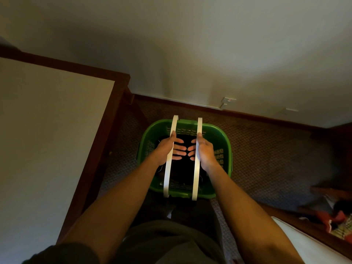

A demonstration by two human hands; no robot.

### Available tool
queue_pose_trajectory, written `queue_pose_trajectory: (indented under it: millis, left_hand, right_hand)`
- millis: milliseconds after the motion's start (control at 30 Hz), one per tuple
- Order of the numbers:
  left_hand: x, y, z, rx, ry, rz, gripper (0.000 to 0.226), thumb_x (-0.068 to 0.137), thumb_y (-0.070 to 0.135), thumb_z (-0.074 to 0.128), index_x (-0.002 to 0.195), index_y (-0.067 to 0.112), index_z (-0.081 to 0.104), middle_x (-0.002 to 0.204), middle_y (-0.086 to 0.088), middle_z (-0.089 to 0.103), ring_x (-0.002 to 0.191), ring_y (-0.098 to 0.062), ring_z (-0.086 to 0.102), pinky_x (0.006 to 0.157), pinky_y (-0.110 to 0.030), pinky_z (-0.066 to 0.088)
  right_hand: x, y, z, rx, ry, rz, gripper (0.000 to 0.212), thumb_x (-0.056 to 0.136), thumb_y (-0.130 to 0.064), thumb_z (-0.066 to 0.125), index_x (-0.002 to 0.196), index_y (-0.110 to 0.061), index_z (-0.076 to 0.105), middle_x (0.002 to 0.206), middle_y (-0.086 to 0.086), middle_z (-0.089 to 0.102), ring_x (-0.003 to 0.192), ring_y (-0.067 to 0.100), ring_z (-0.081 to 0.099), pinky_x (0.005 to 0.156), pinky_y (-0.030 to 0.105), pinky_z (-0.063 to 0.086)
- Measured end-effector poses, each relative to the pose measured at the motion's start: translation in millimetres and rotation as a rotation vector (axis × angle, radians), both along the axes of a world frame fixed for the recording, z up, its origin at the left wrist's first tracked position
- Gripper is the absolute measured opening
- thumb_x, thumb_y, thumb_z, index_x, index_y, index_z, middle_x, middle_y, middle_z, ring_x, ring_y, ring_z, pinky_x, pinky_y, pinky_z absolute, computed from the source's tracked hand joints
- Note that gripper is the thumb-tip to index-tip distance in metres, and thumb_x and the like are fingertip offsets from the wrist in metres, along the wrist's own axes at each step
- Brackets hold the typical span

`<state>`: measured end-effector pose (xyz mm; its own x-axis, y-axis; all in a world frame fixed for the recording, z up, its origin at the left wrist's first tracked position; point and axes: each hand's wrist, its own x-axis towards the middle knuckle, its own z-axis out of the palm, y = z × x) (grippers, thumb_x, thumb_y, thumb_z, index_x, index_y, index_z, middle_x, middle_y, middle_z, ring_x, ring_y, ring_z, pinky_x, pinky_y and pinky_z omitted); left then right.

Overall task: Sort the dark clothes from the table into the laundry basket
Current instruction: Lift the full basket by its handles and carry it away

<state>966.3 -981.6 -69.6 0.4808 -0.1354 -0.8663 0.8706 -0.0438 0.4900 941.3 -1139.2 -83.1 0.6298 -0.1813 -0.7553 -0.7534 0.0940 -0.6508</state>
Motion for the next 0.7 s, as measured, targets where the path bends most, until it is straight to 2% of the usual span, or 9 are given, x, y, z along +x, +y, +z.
queue_pose_trajectory:
  millis: [67,133,233,300,367,700]
  left_hand:
    - [-2,1,2,-0.026,0.011,0.057,0.057,0.102,0.057,0.038,0.102,0.007,0.066,0.085,-0.012,0.075,0.077,-0.027,0.074,0.073,-0.042,0.062]
    - [-4,1,9,0.012,0.032,0.06,0.055,0.101,0.057,0.042,0.091,0.007,0.064,0.069,-0.007,0.068,0.06,-0.022,0.067,0.06,-0.035,0.058]
    - [-6,2,16,0.043,0.06,0.072,0.052,0.1,0.058,0.047,0.07,0.015,0.05,0.05,0.002,0.041,0.041,-0.015,0.038,0.043,-0.026,0.034]
    - [-7,1,19,0.045,0.083,0.075,0.052,0.1,0.058,0.047,0.065,0.019,0.043,0.047,0.004,0.03,0.038,-0.012,0.026,0.042,-0.024,0.022]
    - [-9,0,21,0.071,0.1,0.063,0.052,0.1,0.057,0.046,0.065,0.019,0.041,0.046,0.005,0.028,0.036,-0.011,0.022,0.041,-0.023,0.018]
    - [-41,11,38,0.123,0.089,-0.037,0.053,0.101,0.058,0.043,0.064,0.021,0.036,0.052,0.004,0.026,0.04,-0.011,0.019,0.043,-0.023,0.016]
  right_hand:
    - [0,7,1,0.014,-0.01,-0.074,0.052,0.104,-0.051,0.038,0.096,-0.006,0.063,0.062,0.007,0.064,0.051,0.021,0.059,0.05,0.031,0.048]
    - [0,11,6,0.031,0.006,-0.108,0.05,0.105,-0.05,0.036,0.087,-0.008,0.057,0.05,0.003,0.051,0.038,0.018,0.045,0.041,0.027,0.036]
    - [-2,12,14,-0.002,0.042,-0.134,0.046,0.104,-0.051,0.039,0.077,-0.016,0.05,0.049,-0.004,0.038,0.035,0.011,0.03,0.037,0.023,0.023]
    - [-4,11,17,-0.076,0.047,-0.143,0.046,0.103,-0.052,0.041,0.075,-0.018,0.05,0.051,-0.004,0.04,0.034,0.01,0.032,0.035,0.021,0.024]
    - [-6,13,21,-0.133,0.066,-0.128,0.047,0.102,-0.053,0.042,0.074,-0.018,0.052,0.055,-0.002,0.042,0.039,0.012,0.037,0.035,0.021,0.028]
    - [-43,15,51,-0.158,0.116,-0.104,0.048,0.104,-0.052,0.038,0.075,-0.016,0.051,0.052,-0.001,0.042,0.036,0.013,0.036,0.035,0.022,0.03]
